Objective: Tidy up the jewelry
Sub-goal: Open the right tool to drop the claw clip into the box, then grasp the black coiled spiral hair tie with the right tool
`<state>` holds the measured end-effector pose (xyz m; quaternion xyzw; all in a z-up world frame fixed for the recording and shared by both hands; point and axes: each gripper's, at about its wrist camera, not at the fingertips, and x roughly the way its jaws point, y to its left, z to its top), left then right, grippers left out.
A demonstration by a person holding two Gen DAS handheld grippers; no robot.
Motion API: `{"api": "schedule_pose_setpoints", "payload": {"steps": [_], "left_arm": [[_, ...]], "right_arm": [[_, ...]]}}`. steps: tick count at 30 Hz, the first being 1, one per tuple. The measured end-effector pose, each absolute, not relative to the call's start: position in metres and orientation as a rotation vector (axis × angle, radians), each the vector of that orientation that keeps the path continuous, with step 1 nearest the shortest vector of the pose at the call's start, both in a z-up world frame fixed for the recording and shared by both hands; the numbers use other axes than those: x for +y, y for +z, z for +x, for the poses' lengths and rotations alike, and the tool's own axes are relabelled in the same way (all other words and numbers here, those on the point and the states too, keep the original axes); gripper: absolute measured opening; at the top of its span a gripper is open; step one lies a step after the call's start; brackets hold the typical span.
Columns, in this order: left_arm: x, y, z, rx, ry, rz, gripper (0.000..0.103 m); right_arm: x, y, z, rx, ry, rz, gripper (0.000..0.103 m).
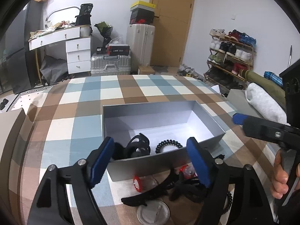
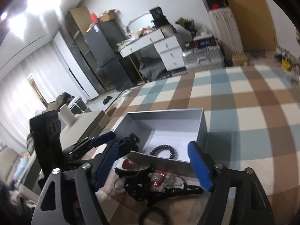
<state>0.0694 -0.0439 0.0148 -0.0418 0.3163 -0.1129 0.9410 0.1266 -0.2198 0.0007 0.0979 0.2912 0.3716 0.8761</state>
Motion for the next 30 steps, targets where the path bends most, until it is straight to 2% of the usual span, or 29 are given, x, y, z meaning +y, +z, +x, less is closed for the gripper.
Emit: {"api": "schedule_pose_setpoints", "payload": {"steps": [3,4,5,6,17,25,28,30], "left_arm": [[-0.044,0.018,0.063,0.643,-0.231,-0.081,0.086],[-0.045,0.018,0.062,0.649,-0.219,-0.072,0.090],[-0.046,0.018,0.061,0.656,-0.208,-0.064,0.099],[-0.045,0.018,0.057,0.663,-0.194,-0.055,0.102],[-0.030,0.011,0.027,0.729,-0.114,-0.065,0.102],[-0.036,0.005,0.017,0.762,-0.117,-0.051,0.102],[-0.037,-0.002,0.012,0.769,-0.118,-0.044,0.102],[-0.035,-0.006,0.012,0.774,-0.119,-0.042,0.102]], "right_arm": [[-0.224,0.008,0.112,0.564,0.747,0.146,0.101],[-0.226,0.008,0.109,0.558,0.732,0.126,0.103],[-0.226,0.008,0.108,0.556,0.720,0.113,0.103],[-0.226,0.008,0.107,0.559,0.709,0.101,0.103],[-0.232,-0.018,0.106,0.670,0.645,0.088,0.103],[-0.218,-0.029,0.086,0.716,0.636,-0.053,0.103],[-0.214,-0.034,0.081,0.730,0.624,-0.110,0.100],[-0.213,-0.038,0.082,0.756,0.641,-0.131,0.077]]}}
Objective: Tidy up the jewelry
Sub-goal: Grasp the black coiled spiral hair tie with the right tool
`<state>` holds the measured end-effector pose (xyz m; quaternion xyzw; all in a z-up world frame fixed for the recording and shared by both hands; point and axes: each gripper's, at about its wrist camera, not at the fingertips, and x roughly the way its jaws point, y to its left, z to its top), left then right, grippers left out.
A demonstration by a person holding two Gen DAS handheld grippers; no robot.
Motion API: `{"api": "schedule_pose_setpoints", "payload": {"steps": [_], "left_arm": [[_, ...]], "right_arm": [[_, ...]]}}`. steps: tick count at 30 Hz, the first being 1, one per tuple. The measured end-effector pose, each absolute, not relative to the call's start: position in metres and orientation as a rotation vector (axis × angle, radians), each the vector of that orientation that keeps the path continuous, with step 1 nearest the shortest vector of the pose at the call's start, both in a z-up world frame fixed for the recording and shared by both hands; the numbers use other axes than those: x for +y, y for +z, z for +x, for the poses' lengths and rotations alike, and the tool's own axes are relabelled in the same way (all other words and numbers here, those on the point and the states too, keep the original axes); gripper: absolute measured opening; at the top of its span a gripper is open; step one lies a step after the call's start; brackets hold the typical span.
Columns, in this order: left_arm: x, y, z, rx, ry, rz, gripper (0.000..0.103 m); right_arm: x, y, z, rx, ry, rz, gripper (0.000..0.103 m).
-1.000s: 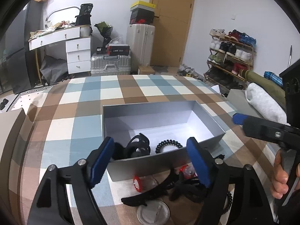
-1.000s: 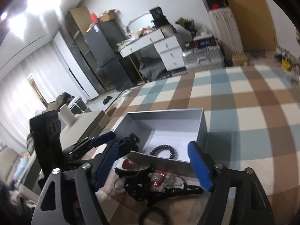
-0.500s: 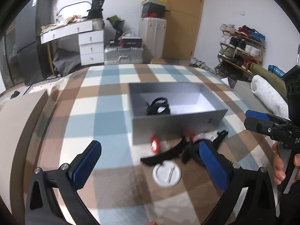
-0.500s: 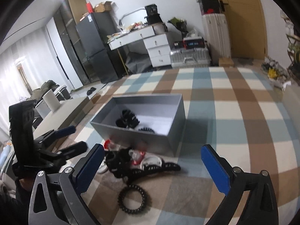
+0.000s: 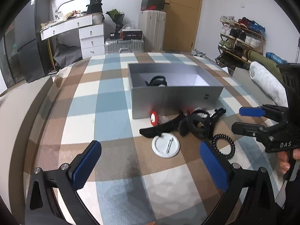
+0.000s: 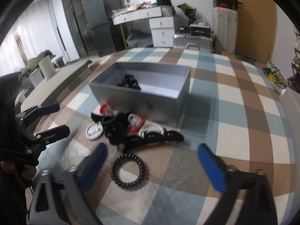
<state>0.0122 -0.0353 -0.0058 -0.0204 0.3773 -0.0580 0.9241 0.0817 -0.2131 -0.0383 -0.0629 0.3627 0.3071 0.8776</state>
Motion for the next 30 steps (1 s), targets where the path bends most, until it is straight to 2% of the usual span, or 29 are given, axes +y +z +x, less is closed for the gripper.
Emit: {"api": "schedule_pose_setpoints", "payload": {"steps": [2,4,7,8,12,30], "left_arm": [[-0.036,-0.007,0.014,0.779,-0.102,-0.037,0.102],[-0.035,-0.008,0.014,0.783,-0.100,-0.041,0.102],[-0.034,-0.010,0.015,0.793,-0.108,-0.052,0.102],[-0.034,-0.011,0.014,0.794,-0.108,-0.052,0.102],[-0.035,-0.009,0.011,0.791,-0.108,-0.049,0.102],[-0.034,-0.012,0.014,0.806,-0.105,-0.054,0.102]], "right_arm": [[-0.212,-0.044,0.083,0.792,0.648,-0.152,0.066],[-0.211,-0.047,0.081,0.810,0.665,-0.170,0.060],[-0.205,-0.051,0.077,0.828,0.696,-0.208,0.044],[-0.202,-0.053,0.075,0.831,0.701,-0.226,0.036],[-0.193,-0.059,0.071,0.845,0.718,-0.270,0.025],[-0.190,-0.067,0.070,0.846,0.703,-0.307,0.023]]}}
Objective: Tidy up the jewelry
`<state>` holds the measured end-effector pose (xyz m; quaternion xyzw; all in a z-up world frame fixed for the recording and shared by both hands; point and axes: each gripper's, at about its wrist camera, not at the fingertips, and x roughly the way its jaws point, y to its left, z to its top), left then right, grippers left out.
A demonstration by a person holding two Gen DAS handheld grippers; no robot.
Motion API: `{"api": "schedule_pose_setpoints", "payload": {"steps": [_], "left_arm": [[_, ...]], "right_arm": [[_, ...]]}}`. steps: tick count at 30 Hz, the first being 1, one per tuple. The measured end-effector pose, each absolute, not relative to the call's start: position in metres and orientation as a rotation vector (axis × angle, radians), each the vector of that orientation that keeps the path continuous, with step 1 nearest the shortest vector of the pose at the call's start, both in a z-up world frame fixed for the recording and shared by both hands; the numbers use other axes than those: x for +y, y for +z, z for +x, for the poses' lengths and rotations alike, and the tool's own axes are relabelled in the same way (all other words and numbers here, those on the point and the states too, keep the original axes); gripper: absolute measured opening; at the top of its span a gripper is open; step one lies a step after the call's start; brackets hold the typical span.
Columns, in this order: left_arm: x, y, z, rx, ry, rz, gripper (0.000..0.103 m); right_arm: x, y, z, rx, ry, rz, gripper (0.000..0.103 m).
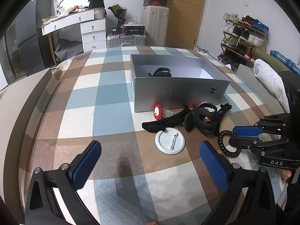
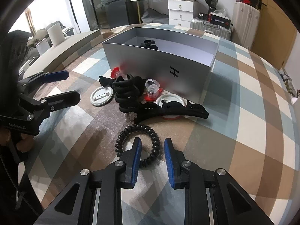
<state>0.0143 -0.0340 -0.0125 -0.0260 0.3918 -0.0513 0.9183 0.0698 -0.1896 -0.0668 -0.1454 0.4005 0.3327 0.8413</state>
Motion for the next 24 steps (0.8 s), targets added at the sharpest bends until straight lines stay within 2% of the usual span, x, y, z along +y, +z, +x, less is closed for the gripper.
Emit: {"api": "schedule_pose_setpoints", "payload": {"steps": [1,3,22,23,24], "left_arm": [[-0.034,-0.013,0.014,0.805,-0.104,-0.054,0.102],[-0.033,-0.012,0.015,0.805,-0.103,-0.056,0.102],[-0.042,-0.022,0.025,0.881,-0.115,-0.048,0.101],[-0.043,-0.023,0.026,0.891,-0.121,-0.046,0.098],[-0.046,-0.026,0.029,0.911,-0.128,-0.038,0.090]], "right_arm": [[-0.189,-0.067,0.069,0.839,0.703,-0.317,0.021],[-0.187,-0.068,0.067,0.829,0.703,-0.334,0.010],[-0.209,-0.040,0.076,0.716,0.713,-0.128,0.009],[-0.210,-0.039,0.077,0.713,0.713,-0.122,0.009],[-0.211,-0.038,0.076,0.711,0.715,-0.117,0.009]]}}
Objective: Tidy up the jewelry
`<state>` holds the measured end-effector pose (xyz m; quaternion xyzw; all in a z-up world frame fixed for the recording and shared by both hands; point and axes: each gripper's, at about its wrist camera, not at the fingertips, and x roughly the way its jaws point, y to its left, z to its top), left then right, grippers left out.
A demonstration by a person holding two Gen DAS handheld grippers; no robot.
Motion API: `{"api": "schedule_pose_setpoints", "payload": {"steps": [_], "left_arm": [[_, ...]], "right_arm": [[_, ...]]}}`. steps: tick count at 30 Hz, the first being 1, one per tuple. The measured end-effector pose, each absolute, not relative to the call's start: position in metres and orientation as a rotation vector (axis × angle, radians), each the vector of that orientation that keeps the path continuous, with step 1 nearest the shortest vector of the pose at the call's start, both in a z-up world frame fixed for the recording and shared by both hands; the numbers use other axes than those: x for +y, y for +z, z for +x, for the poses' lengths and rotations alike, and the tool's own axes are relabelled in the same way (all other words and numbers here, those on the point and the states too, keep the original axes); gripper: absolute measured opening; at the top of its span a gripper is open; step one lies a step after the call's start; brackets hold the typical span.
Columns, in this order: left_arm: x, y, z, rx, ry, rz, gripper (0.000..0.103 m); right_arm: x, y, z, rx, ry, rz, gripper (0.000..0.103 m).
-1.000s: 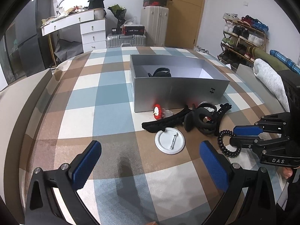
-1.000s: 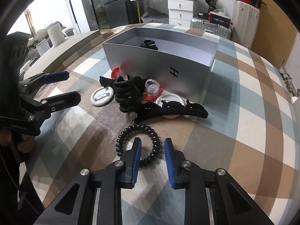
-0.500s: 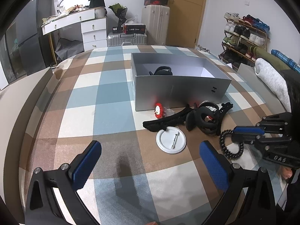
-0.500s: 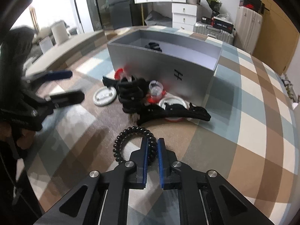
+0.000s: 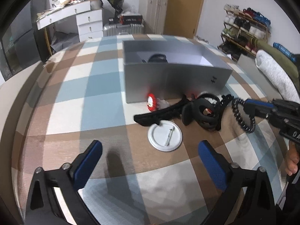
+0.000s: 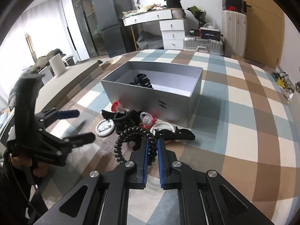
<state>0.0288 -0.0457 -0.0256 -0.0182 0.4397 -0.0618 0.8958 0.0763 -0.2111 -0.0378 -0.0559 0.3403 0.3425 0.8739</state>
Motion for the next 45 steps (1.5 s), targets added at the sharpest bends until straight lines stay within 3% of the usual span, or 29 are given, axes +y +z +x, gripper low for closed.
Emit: {"api": "schedule_pose_setpoints", "payload": {"steps": [10,13,14,26,45], "left_arm": [[-0.063,-0.026,0.037,0.935,-0.132,0.069,0.064],[-0.064,-0.025,0.035,0.932,-0.148,0.074,0.047],[-0.065,-0.024,0.035,0.931,-0.153,0.076,0.037],[-0.069,-0.017,0.024,0.900,-0.215,0.076,0.037],[-0.057,0.017,0.023,0.702,-0.211,-0.026,0.037]], "right_arm": [[-0.219,-0.032,0.077,0.698,0.722,-0.080,0.009],[-0.222,-0.030,0.076,0.693,0.723,-0.072,0.009],[-0.223,-0.030,0.076,0.692,0.724,-0.069,0.009],[-0.228,-0.026,0.075,0.678,0.723,-0.043,0.009],[-0.229,-0.018,0.073,0.613,0.716,0.022,0.009]]}}
